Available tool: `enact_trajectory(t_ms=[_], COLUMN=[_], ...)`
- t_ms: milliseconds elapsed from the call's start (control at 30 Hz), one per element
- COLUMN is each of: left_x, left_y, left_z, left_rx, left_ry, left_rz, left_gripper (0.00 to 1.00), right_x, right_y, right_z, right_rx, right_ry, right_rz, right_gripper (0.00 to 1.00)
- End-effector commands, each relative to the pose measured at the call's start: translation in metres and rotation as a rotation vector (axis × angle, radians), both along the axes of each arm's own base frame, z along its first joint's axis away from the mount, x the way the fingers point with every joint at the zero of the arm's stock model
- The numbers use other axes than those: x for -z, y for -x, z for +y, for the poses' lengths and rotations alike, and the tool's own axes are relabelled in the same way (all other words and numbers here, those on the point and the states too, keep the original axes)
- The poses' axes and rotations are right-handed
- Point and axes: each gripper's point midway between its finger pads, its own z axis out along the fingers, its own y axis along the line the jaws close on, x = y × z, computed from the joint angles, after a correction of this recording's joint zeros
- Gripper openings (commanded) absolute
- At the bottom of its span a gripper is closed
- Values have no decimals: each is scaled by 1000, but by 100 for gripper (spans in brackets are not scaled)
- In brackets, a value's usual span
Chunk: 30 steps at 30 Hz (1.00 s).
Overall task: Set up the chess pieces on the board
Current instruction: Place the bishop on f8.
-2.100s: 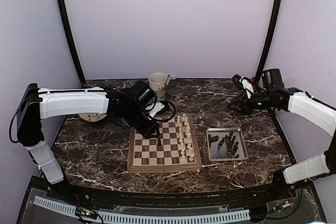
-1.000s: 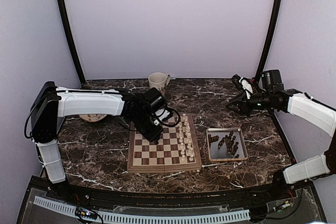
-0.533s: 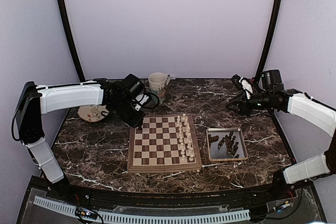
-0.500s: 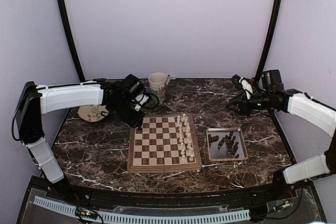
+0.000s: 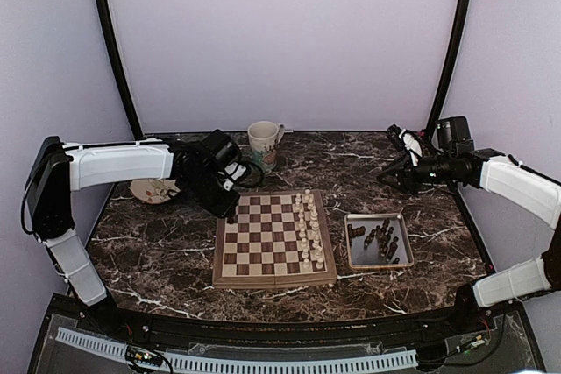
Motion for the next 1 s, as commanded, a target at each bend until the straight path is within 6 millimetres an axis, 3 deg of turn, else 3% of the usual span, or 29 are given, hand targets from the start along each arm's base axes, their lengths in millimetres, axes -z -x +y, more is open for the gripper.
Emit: enact_trajectory(t_ms=[0, 233, 733, 967], left_x=[2, 10, 22, 22], left_y=[-6, -16, -19, -21], left_z=[4, 3, 3, 5], left_rx=[-33, -47, -57, -66], left_ry=[12, 14, 3, -10], left_rz=[-6, -7, 1, -5], left_gripper=[2, 2, 3, 8], right_x=[-4, -3, 1, 2], right_y=[-2, -2, -2, -2], right_z=[0, -1, 0, 0], right_rx=[-3, -1, -6, -8], right_ry=[-8, -5, -1, 0], right_rz=[-33, -34, -25, -23], right_gripper=[35, 35, 35, 36])
